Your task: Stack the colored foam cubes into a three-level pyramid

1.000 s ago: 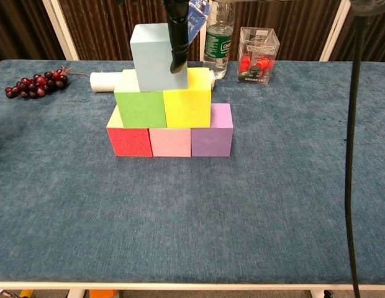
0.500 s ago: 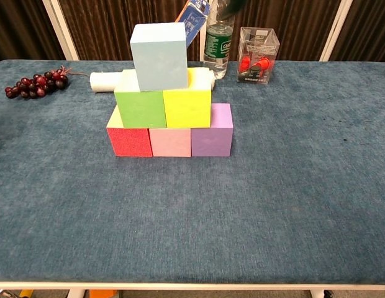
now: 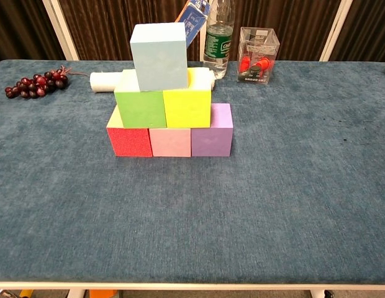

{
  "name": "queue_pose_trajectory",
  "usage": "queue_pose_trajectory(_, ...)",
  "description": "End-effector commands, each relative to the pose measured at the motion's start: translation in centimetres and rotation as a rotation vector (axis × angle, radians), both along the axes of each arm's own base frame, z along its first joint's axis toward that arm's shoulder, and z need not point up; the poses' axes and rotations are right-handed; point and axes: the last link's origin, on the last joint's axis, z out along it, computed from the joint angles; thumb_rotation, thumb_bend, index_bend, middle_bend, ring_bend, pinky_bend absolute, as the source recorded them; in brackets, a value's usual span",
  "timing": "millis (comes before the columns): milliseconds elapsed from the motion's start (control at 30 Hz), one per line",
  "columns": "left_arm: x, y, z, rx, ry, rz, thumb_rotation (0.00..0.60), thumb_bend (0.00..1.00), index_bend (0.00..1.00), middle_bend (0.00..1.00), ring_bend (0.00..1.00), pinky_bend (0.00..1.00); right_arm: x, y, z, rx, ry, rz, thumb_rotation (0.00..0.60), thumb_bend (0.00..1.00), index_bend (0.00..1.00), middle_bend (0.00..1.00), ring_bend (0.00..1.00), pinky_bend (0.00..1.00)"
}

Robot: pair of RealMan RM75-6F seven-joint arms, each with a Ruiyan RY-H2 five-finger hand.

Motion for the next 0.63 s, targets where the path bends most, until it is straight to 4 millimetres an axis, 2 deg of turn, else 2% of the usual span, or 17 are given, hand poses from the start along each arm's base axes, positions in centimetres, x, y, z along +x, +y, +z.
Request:
queue_pose_trajectory(33,-0.4,-1.9,-0.7,-0.004,0.009,0.008,0.6,0.06,0.17,0.12,0.16,0.07,-4.8,3.1,0.1,-0.027,-0.032,-0.054,0.6,0.1,0.0,0.0,0.0,0.0)
queue_pose_trajectory(200,-0.7,-4.6,-1.2,0.028,0.011,0.014,0.6,0.06,0.17,0.12,0.16,0.07,-7.1,5.7,0.1,-0.061,-0.091,-0.097,0.6,0.1,0.0,0.0,0.0,0.0)
queue_pose_trajectory(400,-0.5,-7.2,-1.8,0.058,0.01,0.006,0.6,0.06,0.17,0.12,0.16,0.07,-8.5,8.1,0.4,-0.127,-0.112,-0.135,0.6,0.1,0.0,0.0,0.0,0.0)
queue_pose_trajectory(633,-0.5,-9.0,-2.6,0.084,0.029,-0.009,0.6,0.05,0.17,0.12,0.16,0.07,-8.9,8.8,0.7,-0.132,-0.136,-0.124,0.6,0.1,0.0,0.0,0.0,0.0)
